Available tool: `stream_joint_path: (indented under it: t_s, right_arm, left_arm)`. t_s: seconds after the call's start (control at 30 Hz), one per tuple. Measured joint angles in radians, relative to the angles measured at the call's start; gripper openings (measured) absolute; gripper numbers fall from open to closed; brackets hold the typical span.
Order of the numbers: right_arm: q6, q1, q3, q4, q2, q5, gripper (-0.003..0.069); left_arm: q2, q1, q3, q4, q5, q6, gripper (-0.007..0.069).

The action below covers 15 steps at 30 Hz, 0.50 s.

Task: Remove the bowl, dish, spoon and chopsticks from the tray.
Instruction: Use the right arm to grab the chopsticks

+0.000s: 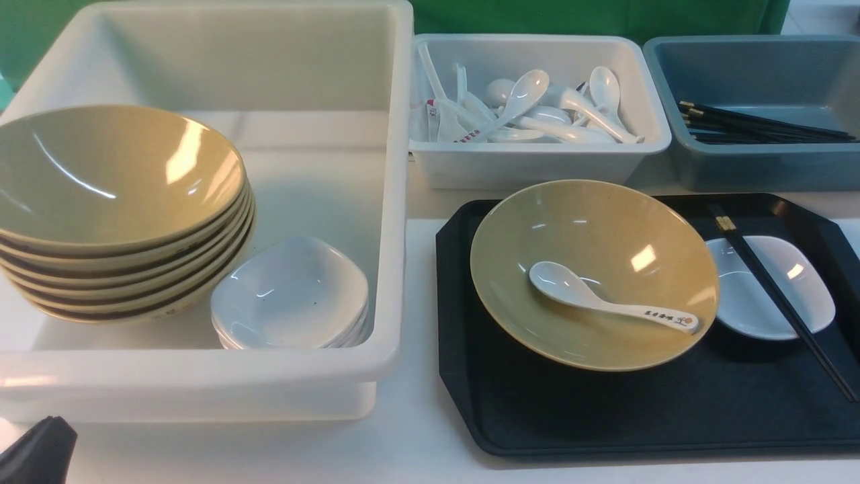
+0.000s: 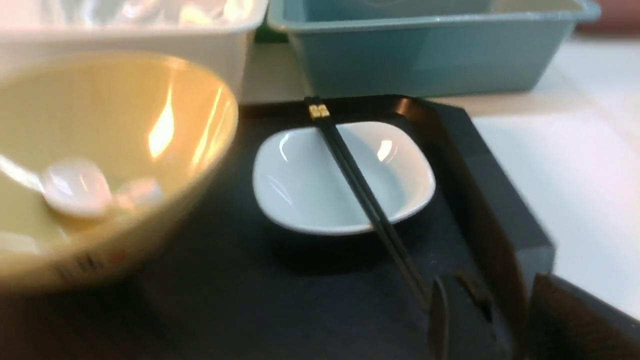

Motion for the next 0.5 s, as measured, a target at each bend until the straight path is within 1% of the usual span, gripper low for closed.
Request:
stream_joint_path:
  t_s: [0.03, 0.1, 0.13, 0.17, 0.23, 0.33, 0.37, 0.5]
  right_arm:
    - [0.099, 0.0, 0.0, 0.013, 0.0, -0.005, 0.0237]
    - [0.383, 0.0, 0.0, 0.06, 0.0, -0.029, 0.0237]
    - [0.468, 0.0, 0.0, 0.074, 0.0, -0.034, 0.0237]
    - [0.642, 0.0, 0.0, 0.101, 0.0, -0.048, 0.0237]
    - [0.793, 0.0, 0.0, 0.114, 0.0, -0.049, 0.0237]
    - [0.797, 0.0, 0.0, 0.114, 0.0, -0.042, 0.0237]
    - [0.761, 0.0, 0.0, 0.114, 0.0, -0.034, 0.0237]
    - [0.716, 0.0, 0.0, 0.114, 0.0, -0.029, 0.0237]
  left_arm:
    - [0.0, 0.0, 0.0, -0.081, 0.0, -0.036, -0.0011]
    - [0.0, 0.0, 0.0, -0.234, -0.003, -0.129, -0.0011]
    - [0.0, 0.0, 0.0, -0.301, -0.006, -0.155, -0.0011]
    - [0.0, 0.0, 0.0, -0.394, -0.013, -0.207, -0.0011]
    - [0.0, 0.0, 0.0, -0.511, -0.018, -0.25, -0.0011]
    - [0.0, 0.0, 0.0, -0.553, -0.018, -0.262, -0.0011]
    - [0.0, 0.0, 0.0, -0.563, -0.018, -0.266, -0.0011]
    - [0.0, 0.0, 0.001, -0.575, -0.019, -0.267, -0.0011]
